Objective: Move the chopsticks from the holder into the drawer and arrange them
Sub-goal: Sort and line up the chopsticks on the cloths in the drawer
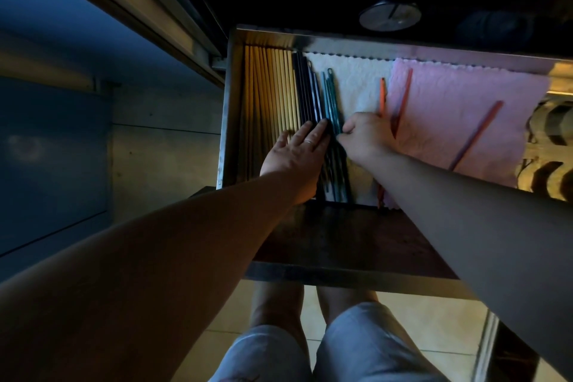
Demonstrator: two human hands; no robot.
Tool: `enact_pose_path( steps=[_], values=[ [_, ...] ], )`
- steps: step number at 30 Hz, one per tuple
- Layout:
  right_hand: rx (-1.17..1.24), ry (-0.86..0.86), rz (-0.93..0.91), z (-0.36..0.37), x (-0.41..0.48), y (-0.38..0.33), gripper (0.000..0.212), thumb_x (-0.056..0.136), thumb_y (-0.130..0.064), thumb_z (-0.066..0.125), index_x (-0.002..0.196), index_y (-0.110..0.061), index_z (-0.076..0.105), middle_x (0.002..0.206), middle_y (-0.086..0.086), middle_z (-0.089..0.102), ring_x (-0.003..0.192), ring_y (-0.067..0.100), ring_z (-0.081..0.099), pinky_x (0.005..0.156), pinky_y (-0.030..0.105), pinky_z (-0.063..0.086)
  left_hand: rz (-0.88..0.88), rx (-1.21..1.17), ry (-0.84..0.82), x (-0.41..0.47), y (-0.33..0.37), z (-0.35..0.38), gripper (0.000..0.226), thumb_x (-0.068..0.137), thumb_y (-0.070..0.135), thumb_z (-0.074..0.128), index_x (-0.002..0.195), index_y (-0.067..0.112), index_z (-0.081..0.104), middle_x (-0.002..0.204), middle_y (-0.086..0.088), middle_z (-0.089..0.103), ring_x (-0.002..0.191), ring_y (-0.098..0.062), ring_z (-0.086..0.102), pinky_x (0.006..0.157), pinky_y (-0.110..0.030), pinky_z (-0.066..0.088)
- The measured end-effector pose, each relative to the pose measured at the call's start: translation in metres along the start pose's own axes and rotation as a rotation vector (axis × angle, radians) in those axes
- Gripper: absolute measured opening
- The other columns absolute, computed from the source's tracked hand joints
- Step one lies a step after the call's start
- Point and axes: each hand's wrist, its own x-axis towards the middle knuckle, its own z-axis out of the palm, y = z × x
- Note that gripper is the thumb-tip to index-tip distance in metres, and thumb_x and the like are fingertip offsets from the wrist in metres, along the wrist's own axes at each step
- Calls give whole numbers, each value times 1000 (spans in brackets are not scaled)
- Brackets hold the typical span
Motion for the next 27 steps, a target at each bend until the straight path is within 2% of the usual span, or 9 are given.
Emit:
enact_pose_path(
  steps=[4, 8, 13, 16, 20, 23, 27],
  values=[
    [36, 86, 79, 1, 0, 1, 11, 85, -15, 62, 94, -12, 68, 97, 7, 71, 94, 25, 66, 72, 20, 44, 5, 11, 6, -1, 0, 1, 84, 94, 11, 47, 155, 24, -10, 160, 5, -27, 149, -20, -17, 121, -47, 0],
    [88, 10, 41, 4, -2, 2, 13, 82, -18, 64, 94, -15, 69, 101, 7, 72, 98, 25, 66, 83, 28, 53, 3, 42, -2, -2, 1, 1, 87, 94, 12, 50, 154, 23, -11, 160, 4, -28, 149, -21, -17, 121, -48, -1],
    [77, 63, 60, 8, -1, 6, 16, 81, -16, 61, 94, -13, 69, 101, 7, 71, 100, 26, 65, 83, 25, 49, 11, 76, 14, -1, 3, 1, 85, 96, 13, 48, 154, 23, -12, 160, 3, -27, 150, -23, -16, 121, -50, 0],
    [89, 12, 35, 7, -3, 3, 16, 83, -14, 60, 94, -12, 71, 102, 9, 72, 102, 26, 65, 88, 26, 50, -5, 69, 2, -1, 4, -1, 84, 96, 13, 47, 154, 21, -14, 160, 3, -28, 149, -21, -17, 121, -49, -1],
    [84, 37, 29, 4, -4, 2, 12, 82, -16, 58, 81, -13, 69, 91, 10, 72, 96, 29, 65, 77, 24, 48, -10, 83, 9, 1, 3, 1, 84, 97, 13, 46, 154, 21, -14, 159, 3, -31, 149, -20, -19, 119, -48, -3],
    [135, 36, 58, 3, -8, 2, 16, 82, -16, 56, 91, -15, 70, 99, 8, 71, 105, 28, 61, 89, 28, 49, -16, 102, -4, 1, 6, 0, 83, 97, 12, 46, 154, 21, -14, 159, 2, -31, 149, -20, -19, 120, -48, -3],
    [191, 77, 81, -3, -13, 9, 22, 82, -13, 56, 100, -14, 68, 107, 8, 70, 107, 26, 61, 89, 25, 45, -21, 105, 17, 2, 15, -4, 80, 98, 21, 43, 154, 20, -14, 159, 2, -30, 148, -19, -21, 121, -46, -5]
  ],
)
